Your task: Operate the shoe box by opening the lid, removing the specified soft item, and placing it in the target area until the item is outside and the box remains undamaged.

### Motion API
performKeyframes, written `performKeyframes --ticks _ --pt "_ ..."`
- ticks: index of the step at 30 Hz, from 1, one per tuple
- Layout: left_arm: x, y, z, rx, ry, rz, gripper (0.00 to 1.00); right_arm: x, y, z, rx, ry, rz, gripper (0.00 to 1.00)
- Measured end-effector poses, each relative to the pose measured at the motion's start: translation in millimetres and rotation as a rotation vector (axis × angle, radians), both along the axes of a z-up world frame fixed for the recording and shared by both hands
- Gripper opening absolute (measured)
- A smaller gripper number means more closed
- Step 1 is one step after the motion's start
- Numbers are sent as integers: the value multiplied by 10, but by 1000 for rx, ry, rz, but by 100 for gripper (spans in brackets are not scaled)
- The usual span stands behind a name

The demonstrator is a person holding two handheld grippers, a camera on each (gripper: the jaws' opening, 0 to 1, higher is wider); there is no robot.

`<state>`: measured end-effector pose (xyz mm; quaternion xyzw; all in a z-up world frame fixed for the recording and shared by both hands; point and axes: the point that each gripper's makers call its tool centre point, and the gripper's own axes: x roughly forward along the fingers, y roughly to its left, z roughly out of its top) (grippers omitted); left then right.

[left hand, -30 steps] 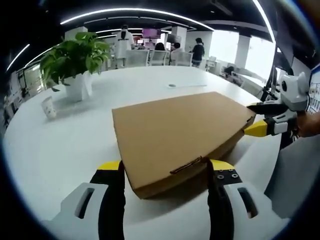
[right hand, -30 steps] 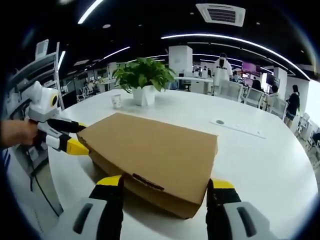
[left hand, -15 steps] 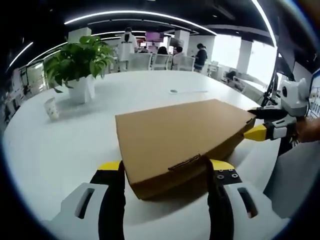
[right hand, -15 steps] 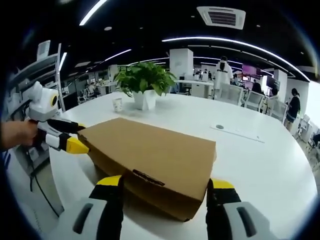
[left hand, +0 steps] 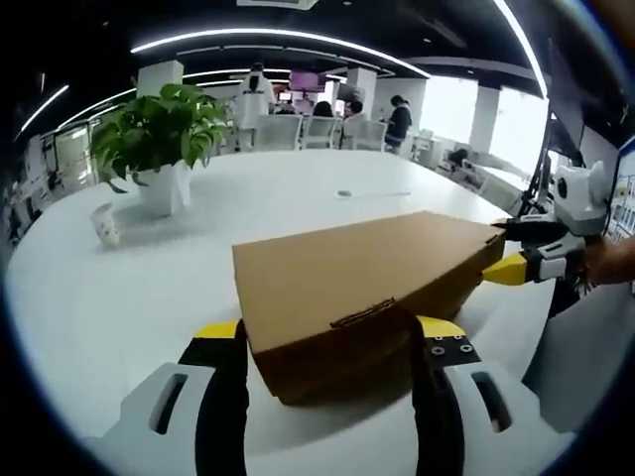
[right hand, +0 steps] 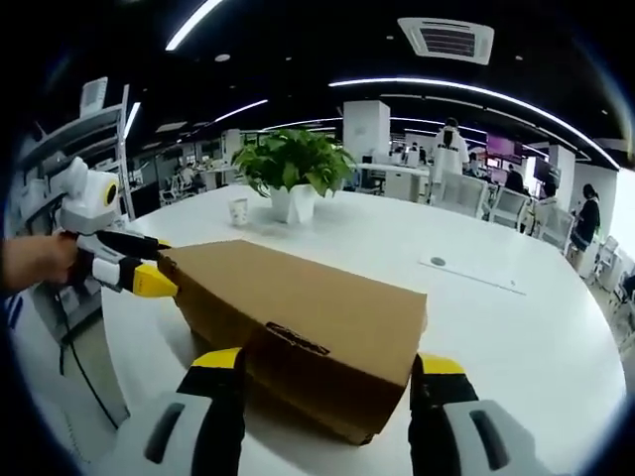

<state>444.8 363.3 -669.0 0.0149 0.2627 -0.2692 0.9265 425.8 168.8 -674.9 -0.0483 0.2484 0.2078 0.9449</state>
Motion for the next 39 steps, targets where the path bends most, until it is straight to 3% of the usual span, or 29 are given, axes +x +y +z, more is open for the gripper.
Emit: performKeyframes --ticks 5,27,32,34,39 --pt "10 2 63 -5 -15 -3 67 -8 11 42 -25 -17 22 66" --pt "87 -1 308 -30 -59 -23 69 48 -12 272 -13 -40 38 63" --pt "94 -7 320 7 -76 -52 69 73 -35 316 -14 -47 39 61" --pt "115 38 316 75 -102 -68 66 92 -44 351 -10 -54 35 60" --pt "178 52 399 39 -104 -51 62 139 -76 410 -9 -65 27 56"
